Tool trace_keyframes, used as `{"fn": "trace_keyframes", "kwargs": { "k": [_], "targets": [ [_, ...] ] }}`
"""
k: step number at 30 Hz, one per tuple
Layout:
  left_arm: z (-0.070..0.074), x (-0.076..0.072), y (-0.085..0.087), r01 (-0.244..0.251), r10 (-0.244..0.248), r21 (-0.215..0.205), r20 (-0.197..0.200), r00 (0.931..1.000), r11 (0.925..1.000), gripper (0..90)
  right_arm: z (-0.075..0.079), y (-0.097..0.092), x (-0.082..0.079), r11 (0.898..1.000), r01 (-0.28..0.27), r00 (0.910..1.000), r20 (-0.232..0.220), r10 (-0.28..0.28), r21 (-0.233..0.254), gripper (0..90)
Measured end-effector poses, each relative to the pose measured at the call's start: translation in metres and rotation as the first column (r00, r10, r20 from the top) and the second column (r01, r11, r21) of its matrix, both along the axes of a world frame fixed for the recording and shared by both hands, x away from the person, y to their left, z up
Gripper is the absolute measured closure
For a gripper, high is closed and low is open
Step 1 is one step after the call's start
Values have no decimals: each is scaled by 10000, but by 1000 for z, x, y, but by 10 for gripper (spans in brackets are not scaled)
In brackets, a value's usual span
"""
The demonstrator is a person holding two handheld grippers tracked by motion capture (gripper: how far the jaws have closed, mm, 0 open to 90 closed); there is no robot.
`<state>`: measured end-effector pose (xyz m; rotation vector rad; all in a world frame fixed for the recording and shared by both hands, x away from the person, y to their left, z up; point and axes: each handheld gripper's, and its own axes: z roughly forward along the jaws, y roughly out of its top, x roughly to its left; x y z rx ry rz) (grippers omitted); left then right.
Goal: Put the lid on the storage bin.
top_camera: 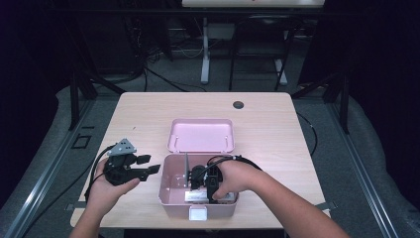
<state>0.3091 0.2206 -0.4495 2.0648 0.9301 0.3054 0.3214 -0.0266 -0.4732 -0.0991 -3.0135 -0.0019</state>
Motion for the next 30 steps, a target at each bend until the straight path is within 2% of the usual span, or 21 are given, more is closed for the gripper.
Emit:
{"fn": "trace_keyframes", "kwargs": {
  "k": [3, 7, 12, 22, 25, 30],
  "targets": [
    [0, 0, 0, 2, -2, -6, 2, 10000, 10000, 465, 3, -3, -2, 9999, 23, 9999, 124, -25, 101, 610],
    [0, 0, 0, 0, 0, 3, 1, 10000, 10000, 465, 3, -1, -3, 9999, 171, 9998, 47, -171, -14, 612],
    [1, 0, 1, 3, -3, 0, 3, 10000, 10000, 465, 2, -1, -4, 10000, -89, 10000, 14, 89, 10, 607],
    [1, 0, 1, -59, 60, -30, 47, 10000, 10000, 465, 3, -2, -3, 10000, 4, 10000, -94, -4, 65, 582],
    [1, -1, 1, -57, 57, -20, 61, 10000, 10000, 465, 10, -3, -2, 9992, 171, 9998, 42, -172, 375, 570],
    [1, -1, 0, -52, 52, -19, 92, 9999, 10000, 465, 19, -5, -3, 9990, 200, 9996, 168, -207, 410, 566]
  ]
}}
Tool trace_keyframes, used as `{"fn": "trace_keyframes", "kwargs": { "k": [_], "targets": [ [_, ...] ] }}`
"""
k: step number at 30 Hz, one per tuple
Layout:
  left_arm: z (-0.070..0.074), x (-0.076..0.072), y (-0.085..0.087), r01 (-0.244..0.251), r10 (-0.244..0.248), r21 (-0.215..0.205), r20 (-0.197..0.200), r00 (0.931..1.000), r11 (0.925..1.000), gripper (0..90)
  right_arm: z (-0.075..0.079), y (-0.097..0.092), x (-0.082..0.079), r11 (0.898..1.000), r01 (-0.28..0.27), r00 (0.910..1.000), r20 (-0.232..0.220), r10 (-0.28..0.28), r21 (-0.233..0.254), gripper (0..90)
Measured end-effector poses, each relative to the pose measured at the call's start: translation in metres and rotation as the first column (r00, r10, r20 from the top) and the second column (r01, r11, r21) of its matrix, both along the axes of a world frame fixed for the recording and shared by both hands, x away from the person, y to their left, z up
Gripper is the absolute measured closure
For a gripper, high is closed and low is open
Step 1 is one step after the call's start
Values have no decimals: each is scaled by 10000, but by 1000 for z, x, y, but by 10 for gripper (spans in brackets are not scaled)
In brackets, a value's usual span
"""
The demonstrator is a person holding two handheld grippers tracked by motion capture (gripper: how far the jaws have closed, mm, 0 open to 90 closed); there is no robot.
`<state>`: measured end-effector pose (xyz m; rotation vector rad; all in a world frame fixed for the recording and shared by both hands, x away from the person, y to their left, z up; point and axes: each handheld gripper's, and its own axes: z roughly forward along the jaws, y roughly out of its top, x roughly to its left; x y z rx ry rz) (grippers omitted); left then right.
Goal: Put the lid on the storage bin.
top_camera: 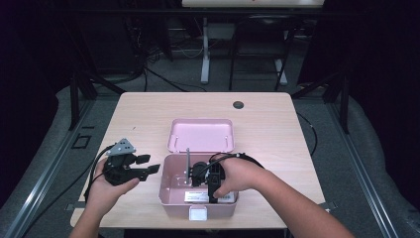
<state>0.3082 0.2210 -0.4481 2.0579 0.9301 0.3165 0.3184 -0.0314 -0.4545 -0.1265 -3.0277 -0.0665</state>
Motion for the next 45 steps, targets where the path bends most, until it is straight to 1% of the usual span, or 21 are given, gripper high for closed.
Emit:
{"fn": "trace_keyframes", "kwargs": {
  "k": [2, 9, 11, 13, 16, 21, 25, 28, 30, 31, 32, 33, 34, 35, 36, 37, 38, 39, 40, 41, 45],
  "targets": [
    [0, 0, 0, -9, 9, -20, -18, 10000, 10000, 464, 2, 0, -1, 10000, -28, 10000, 36, 28, -13, 566],
    [2, -1, 0, -10, 10, -4, 58, 10000, 10000, 464, 21, 0, -6, 10000, -65, 9992, 396, 62, 75, 555],
    [2, -2, 0, 49, -50, 65, 165, 9999, 10000, 465, 30, -2, -8, 9998, -53, 9982, 599, 41, 203, 543],
    [2, -2, 0, 74, -76, 68, 209, 9998, 9999, 464, 33, -4, -8, 9996, -6, 9980, 640, -13, 286, 537],
    [2, -2, 0, 168, -166, -87, 225, 9996, 9998, 464, 42, -13, -7, 9983, 273, 9943, 1018, -325, 519, 516],
    [2, -1, 1, 229, -225, -157, 293, 9993, 9996, 464, 51, -23, -7, 9963, 516, 9893, 1327, -604, 690, 479],
    [2, -1, 0, 298, -290, -226, 344, 9990, 9993, 463, 66, -39, -4, 9847, 1127, 9747, 1775, -1355, 1326, 430],
    [2, -2, 0, 377, -365, -320, 386, 9986, 9988, 465, 71, -49, -2, 9718, 1550, 9598, 2061, -1907, 1776, 430],
    [2, -2, -1, 351, -337, -287, 472, 9983, 9990, 464, 71, -55, 0, 9648, 1778, 9504, 2205, -2194, 1937, 431],
    [3, -2, -1, 334, -321, -257, 477, 9983, 9991, 464, 71, -55, 0, 9648, 1778, 9504, 2205, -2194, 1937, 431],
    [3, -2, 0, 303, -292, -226, 491, 9984, 9993, 463, 72, -63, 3, 9492, 2253, 9344, 2271, -2743, 2194, 436],
    [3, -2, 0, 315, -303, -225, 485, 9984, 9993, 464, 71, -66, 4, 9431, 2396, 9268, 2353, -2929, 2304, 436],
    [3, -2, 0, 315, -303, -225, 485, 9984, 9993, 464, 71, -66, 4, 9431, 2396, 9268, 2353, -2929, 2304, 436],
    [2, -2, -1, 305, -293, -201, 558, 9980, 9993, 464, 70, -74, 6, 9272, 2689, 9114, 2423, -3325, 2609, 453],
    [2, -2, -1, 305, -293, -201, 558, 9980, 9993, 464, 70, -77, 7, 9237, 2733, 9067, 2489, -3406, 2684, 460],
    [2, -2, -1, 345, -336, -177, 522, 9981, 9992, 464, 70, -77, 7, 9237, 2733, 9067, 2489, -3406, 2684, 460],
    [1, -2, -2, 313, -304, -181, 473, 9984, 9993, 465, 70, -83, 8, 9071, 3087, 8893, 2515, -3820, 2862, 466],
    [1, -2, -2, 313, -304, -181, 473, 9984, 9993, 464, 70, -83, 8, 9071, 3087, 8893, 2515, -3820, 2862, 466],
    [0, -2, -3, 260, -251, -201, 440, 9987, 9995, 466, 71, -89, 9, 8946, 3253, 8794, 2498, -4053, 3065, 481],
    [0, -2, -3, 271, -260, -222, 455, 9986, 9994, 472, 71, -91, 10, 8863, 3345, 8749, 2440, -4183, 3202, 492],
    [-1, -2, -3, 282, -271, -240, 472, 9985, 9993, 494, 68, -97, 10, 8644, 3508, 8614, 2381, -4488, 3602, 518]
  ]
}}
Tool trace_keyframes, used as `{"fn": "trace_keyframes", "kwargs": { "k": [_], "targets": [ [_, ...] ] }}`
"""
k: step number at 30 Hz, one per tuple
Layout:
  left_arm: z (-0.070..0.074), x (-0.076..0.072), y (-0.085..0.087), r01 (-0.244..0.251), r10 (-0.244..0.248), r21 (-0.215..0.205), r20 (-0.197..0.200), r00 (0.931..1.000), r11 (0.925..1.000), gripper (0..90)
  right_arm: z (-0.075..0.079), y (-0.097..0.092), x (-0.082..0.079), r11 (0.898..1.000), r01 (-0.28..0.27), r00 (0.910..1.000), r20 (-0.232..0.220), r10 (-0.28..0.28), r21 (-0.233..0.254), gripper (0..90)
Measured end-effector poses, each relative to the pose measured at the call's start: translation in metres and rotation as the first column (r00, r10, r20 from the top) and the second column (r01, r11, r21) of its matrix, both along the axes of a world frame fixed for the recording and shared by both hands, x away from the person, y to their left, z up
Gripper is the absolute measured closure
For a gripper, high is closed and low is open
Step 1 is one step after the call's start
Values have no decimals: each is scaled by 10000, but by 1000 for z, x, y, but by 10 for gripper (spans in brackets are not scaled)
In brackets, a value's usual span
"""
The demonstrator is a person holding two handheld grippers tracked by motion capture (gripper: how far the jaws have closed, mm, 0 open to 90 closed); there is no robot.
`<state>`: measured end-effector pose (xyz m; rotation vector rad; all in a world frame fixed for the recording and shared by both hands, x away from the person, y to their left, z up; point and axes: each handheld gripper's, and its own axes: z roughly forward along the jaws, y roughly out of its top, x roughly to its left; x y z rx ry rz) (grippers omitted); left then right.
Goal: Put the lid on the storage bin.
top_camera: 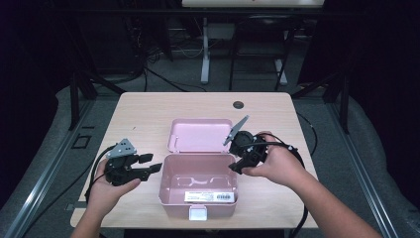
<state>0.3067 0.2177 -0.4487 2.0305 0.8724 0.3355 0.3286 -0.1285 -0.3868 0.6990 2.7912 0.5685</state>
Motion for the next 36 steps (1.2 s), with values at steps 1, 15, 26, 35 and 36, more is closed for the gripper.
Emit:
{"fn": "trace_keyframes", "kwargs": {
  "k": [1, 15, 26, 35, 36],
  "targets": [
    [0, 0, 0, -56, 55, -35, -40, 10000, 10000, 501, -1, -1, 0, 9999, 95, 9999, -96, -94, 131, 538],
    [-4, -1, -7, -10, 9, -49, -220, 9998, 10000, 616, -4, -5, 6, 9870, 957, 9941, 378, -1013, 1291, 578],
    [-9, -1, -11, -138, 143, 164, -282, 9995, 9998, 703, -11, -5, 15, 9740, 1567, 9866, 187, -1619, 1638, 554],
    [-12, -1, -14, -34, 46, 347, -356, 9994, 9994, 745, -15, -3, 25, 9628, 1845, 9781, 595, -1996, 1973, 560],
    [-12, -1, -14, -34, 46, 347, -356, 9994, 9994, 744, -15, -3, 25, 9628, 1845, 9781, 595, -1996, 1973, 560]
  ]
}}
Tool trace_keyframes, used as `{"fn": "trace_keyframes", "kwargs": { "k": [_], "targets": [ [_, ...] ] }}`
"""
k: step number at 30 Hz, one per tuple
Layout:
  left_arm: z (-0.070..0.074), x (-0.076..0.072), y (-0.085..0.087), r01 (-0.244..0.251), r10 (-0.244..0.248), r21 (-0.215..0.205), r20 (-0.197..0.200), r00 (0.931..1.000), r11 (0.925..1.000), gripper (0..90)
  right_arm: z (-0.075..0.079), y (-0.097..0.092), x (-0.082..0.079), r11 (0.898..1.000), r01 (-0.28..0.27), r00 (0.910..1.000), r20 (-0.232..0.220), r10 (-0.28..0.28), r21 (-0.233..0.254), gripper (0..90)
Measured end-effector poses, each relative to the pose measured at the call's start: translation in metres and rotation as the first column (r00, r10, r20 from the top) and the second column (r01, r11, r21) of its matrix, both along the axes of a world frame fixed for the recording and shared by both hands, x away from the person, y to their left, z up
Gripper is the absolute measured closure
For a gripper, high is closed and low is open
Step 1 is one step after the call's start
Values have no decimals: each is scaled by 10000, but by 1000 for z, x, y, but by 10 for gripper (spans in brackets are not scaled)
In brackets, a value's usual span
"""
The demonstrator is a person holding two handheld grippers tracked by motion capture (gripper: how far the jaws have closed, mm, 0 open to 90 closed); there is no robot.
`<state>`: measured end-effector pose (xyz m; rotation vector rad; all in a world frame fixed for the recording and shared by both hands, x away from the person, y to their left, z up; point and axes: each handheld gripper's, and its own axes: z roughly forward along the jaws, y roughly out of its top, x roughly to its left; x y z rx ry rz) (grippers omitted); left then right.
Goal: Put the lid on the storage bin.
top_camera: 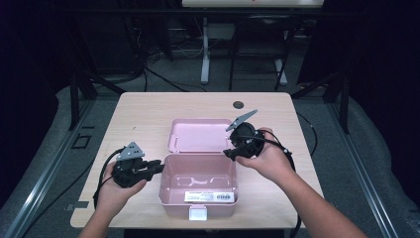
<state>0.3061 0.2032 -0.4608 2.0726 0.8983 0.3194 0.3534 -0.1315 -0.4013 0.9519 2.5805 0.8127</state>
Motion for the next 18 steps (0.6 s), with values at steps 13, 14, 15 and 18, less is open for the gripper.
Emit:
{"fn": "trace_keyframes", "kwargs": {
  "k": [13, 14, 15, 18],
  "targets": [
    [-5, 1, -3, 224, -223, 70, -40, 9997, 9997, 807, -7, 2, 22, 9986, 516, 9984, 236, -518, 111, 570],
    [-5, 1, -3, 224, -223, 70, -40, 9997, 9997, 810, -7, 2, 22, 9986, 516, 9984, 236, -518, 111, 570],
    [-5, 1, -3, 254, -254, 110, 5, 9997, 9996, 810, -7, 2, 23, 9985, 532, 9983, 212, -535, 117, 569],
    [-4, 0, -3, 238, -238, 100, 13, 9997, 9997, 819, -8, 3, 26, 9981, 610, 9979, 192, -612, 104, 568]
  ]
}}
